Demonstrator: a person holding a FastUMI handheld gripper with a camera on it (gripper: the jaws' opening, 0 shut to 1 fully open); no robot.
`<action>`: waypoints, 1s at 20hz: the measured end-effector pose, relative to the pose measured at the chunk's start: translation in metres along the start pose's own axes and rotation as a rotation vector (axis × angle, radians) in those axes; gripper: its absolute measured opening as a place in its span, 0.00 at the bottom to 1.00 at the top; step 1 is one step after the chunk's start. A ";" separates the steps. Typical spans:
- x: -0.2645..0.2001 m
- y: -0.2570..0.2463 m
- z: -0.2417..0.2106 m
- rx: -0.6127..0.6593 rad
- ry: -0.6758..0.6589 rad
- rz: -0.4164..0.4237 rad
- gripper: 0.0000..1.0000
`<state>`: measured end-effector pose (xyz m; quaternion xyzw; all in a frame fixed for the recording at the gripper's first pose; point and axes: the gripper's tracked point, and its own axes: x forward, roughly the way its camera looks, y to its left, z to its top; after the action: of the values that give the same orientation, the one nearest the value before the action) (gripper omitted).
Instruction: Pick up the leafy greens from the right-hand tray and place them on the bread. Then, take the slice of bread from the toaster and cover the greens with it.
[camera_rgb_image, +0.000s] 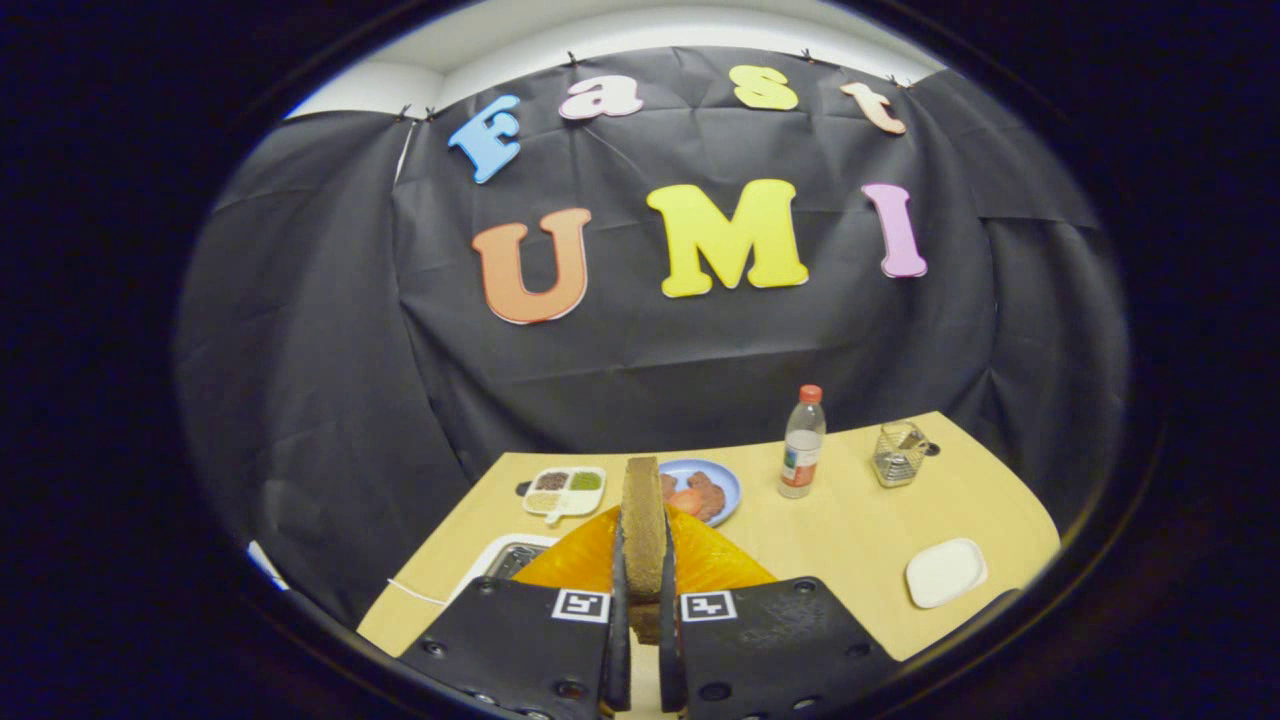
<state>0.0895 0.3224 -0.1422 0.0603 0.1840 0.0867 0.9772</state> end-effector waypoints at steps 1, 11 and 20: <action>0.004 -0.016 -0.010 -0.003 0.014 -0.022 0.11; 0.049 -0.060 -0.124 0.199 0.156 -0.042 0.11; 0.054 -0.096 -0.160 0.321 0.153 -0.071 0.11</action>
<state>0.0941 0.2532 -0.3238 0.2024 0.2714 0.0261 0.9406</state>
